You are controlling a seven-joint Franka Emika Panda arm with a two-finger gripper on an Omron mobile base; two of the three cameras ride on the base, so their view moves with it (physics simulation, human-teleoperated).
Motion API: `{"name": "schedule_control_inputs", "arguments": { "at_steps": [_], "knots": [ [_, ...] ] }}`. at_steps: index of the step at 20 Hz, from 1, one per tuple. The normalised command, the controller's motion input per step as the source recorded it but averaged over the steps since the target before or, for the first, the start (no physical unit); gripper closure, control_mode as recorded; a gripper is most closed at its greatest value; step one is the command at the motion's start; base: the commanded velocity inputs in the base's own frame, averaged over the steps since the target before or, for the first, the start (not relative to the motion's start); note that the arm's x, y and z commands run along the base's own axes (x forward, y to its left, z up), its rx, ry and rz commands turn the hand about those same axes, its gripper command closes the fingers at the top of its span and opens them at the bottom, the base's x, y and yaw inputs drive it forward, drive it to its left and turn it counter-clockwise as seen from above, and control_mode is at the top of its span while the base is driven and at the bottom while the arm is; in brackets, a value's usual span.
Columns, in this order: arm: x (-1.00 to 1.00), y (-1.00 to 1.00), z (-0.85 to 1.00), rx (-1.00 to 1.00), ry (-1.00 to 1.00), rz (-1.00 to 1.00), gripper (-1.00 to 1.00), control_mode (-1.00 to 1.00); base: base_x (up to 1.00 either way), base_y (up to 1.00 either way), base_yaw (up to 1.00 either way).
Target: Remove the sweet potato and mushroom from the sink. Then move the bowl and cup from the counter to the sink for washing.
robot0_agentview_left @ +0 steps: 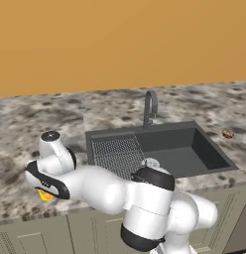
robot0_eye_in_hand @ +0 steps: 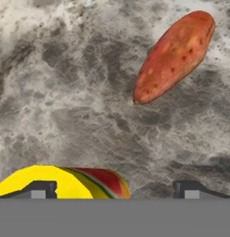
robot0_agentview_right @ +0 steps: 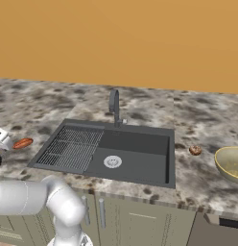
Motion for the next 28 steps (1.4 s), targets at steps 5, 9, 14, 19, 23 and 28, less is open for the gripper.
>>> {"name": "schedule_control_inputs", "arguments": {
  "at_steps": [5, 9, 14, 19, 23, 28],
  "knots": [
    [0.0, 0.0, -0.13, 0.0, 0.05, -0.02, -1.0, -1.0, 0.0, 0.0, 0.0],
    [-0.12, 0.0, -0.19, -0.01, 0.09, -0.01, 1.0, -1.0, 0.0, 0.0, 0.0],
    [-0.16, 0.0, -0.18, 0.0, 0.06, -0.01, 1.0, -1.0, 0.0, 0.0, 0.0],
    [-0.15, -0.05, -0.14, 0.0, 0.04, -0.02, 1.0, -1.0, 0.0, 0.0, 0.0],
    [-0.22, -0.16, 0.03, 0.0, 0.0, -0.04, 1.0, -1.0, 0.0, 0.0, 0.0],
    [-0.12, -0.27, 0.12, 0.0, 0.0, -0.06, 1.0, -1.0, 0.0, 0.0, 0.0]
  ]
}}
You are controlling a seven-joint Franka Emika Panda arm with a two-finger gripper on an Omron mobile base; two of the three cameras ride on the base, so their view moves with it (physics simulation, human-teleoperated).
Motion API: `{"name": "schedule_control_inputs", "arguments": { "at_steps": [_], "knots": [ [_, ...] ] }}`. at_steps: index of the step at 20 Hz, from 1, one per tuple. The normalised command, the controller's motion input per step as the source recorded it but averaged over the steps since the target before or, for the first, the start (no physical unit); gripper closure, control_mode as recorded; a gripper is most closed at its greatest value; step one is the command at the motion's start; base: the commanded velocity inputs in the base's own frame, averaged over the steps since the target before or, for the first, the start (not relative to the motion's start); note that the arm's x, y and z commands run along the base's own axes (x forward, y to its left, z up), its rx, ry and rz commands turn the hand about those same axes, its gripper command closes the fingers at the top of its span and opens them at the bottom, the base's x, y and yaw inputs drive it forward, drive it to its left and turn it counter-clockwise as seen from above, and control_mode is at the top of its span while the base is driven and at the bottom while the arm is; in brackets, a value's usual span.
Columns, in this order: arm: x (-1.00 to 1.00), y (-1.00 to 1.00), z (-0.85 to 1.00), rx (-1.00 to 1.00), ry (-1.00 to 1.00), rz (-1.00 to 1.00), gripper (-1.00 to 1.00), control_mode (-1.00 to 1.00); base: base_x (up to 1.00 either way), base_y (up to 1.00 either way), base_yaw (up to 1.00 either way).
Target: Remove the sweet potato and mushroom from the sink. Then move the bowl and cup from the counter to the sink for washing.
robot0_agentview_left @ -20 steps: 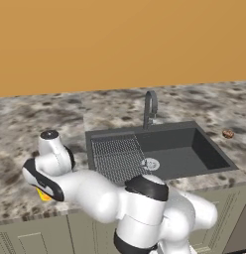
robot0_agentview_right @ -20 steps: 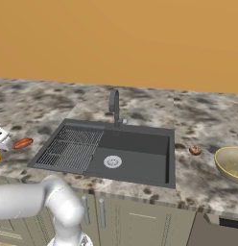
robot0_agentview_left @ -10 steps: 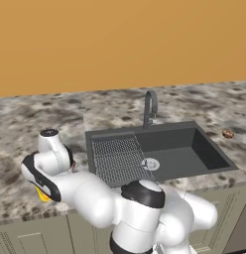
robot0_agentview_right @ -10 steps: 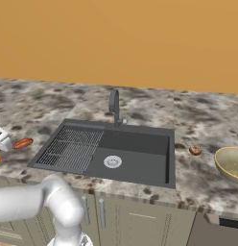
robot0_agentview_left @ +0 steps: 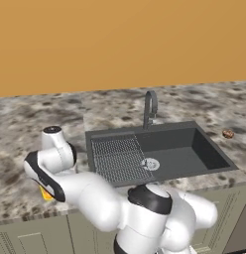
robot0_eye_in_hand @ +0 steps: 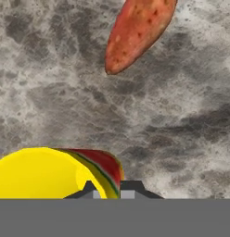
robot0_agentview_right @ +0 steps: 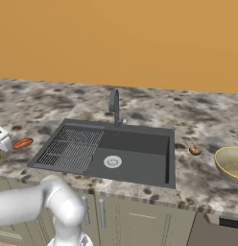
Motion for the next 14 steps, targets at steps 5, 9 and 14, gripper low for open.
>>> {"name": "schedule_control_inputs", "arguments": {
  "at_steps": [5, 9, 14],
  "knots": [
    [-0.17, -0.41, 0.19, 0.0, -0.03, -0.05, 1.0, -1.0, 0.0, 0.0, 0.0],
    [-0.16, -0.41, 0.23, 0.0, -0.07, -0.05, 1.0, -1.0, 0.0, 0.0, 0.0],
    [-0.11, -0.41, 0.23, 0.0, -0.03, -0.06, 1.0, -1.0, 0.0, 0.0, 0.0]
  ]
}}
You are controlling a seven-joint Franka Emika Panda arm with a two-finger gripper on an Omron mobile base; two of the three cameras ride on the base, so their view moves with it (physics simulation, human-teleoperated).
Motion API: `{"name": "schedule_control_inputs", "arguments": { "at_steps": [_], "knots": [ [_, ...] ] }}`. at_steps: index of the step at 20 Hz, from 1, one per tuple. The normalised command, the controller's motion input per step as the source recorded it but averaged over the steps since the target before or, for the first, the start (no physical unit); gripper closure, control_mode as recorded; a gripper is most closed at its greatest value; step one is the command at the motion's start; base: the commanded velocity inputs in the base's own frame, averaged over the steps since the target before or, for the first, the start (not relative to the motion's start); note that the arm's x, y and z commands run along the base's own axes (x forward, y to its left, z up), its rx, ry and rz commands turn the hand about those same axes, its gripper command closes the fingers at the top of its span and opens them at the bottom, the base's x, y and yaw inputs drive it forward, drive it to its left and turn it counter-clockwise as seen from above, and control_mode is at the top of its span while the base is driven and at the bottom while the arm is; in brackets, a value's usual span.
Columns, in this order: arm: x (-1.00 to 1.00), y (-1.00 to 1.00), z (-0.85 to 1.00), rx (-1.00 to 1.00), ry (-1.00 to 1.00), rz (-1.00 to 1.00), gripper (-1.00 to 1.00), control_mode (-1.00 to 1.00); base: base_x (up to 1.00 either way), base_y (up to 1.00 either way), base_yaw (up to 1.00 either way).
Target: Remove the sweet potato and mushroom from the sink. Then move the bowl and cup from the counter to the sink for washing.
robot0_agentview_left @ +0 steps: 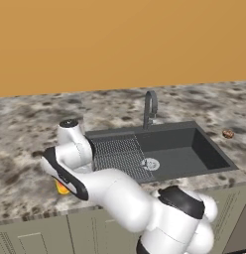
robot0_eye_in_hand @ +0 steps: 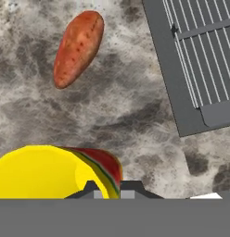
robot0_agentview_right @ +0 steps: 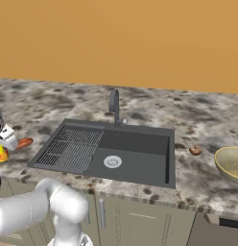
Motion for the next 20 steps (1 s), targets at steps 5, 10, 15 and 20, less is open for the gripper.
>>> {"name": "schedule_control_inputs", "arguments": {
  "at_steps": [5, 10, 15, 20],
  "knots": [
    [-0.01, -0.42, 0.15, 0.0, 0.0, -0.12, 1.0, -1.0, 0.0, 0.0, 0.0],
    [0.0, -0.42, 0.11, 0.0, 0.0, -0.15, 1.0, -1.0, 0.0, 0.0, 0.0],
    [0.0, -0.46, 0.1, 0.0, 0.01, -0.16, 1.0, -1.0, 0.0, 0.0, 0.0],
    [0.02, -0.45, 0.09, 0.0, 0.05, -0.16, 1.0, -1.0, 0.0, 0.0, 0.0]
  ]
}}
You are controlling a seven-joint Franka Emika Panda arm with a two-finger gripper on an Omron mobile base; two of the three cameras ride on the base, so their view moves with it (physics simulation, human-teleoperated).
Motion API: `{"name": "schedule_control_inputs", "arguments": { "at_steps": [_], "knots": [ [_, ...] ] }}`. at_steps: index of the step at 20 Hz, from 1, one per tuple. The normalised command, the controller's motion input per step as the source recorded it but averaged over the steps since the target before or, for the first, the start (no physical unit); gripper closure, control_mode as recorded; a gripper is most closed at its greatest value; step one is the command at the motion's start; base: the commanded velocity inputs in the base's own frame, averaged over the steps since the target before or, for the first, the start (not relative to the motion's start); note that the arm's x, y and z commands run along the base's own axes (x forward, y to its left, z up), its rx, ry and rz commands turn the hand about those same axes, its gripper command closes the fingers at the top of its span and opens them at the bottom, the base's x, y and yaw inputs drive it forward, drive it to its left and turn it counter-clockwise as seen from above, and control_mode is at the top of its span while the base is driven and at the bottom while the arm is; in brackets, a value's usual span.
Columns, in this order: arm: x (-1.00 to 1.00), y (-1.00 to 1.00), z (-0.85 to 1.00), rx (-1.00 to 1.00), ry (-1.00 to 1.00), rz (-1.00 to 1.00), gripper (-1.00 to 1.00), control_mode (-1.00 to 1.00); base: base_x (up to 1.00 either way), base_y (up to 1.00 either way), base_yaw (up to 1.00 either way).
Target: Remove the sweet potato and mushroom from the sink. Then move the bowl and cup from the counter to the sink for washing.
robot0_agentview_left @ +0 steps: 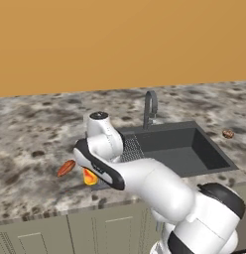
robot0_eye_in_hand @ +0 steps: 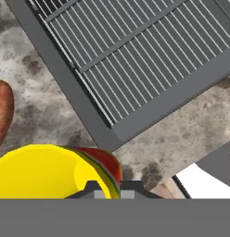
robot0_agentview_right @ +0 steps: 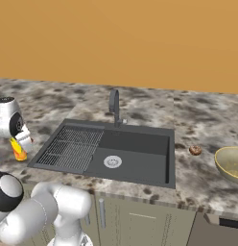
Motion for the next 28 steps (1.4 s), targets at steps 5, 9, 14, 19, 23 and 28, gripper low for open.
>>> {"name": "schedule_control_inputs", "arguments": {
  "at_steps": [5, 9, 14, 19, 23, 28],
  "knots": [
    [0.07, -0.4, 0.07, 0.0, 0.12, -0.17, 1.0, -1.0, 0.0, 0.0, 0.0],
    [0.05, -0.41, 0.06, 0.0, 0.01, -0.17, 1.0, -1.0, 0.0, 0.0, 0.0],
    [0.08, -0.41, 0.11, 0.0, 0.01, -0.2, 1.0, -1.0, 0.0, 0.0, 0.0],
    [0.09, -0.39, 0.08, -0.02, 0.04, -0.17, 1.0, -1.0, 0.0, 0.0, 0.0],
    [0.13, -0.31, 0.01, -0.04, 0.1, -0.15, 1.0, -1.0, 0.0, 0.0, 0.0],
    [0.15, -0.34, 0.02, -0.04, 0.08, -0.13, 1.0, -1.0, 0.0, 0.0, 0.0]
  ]
}}
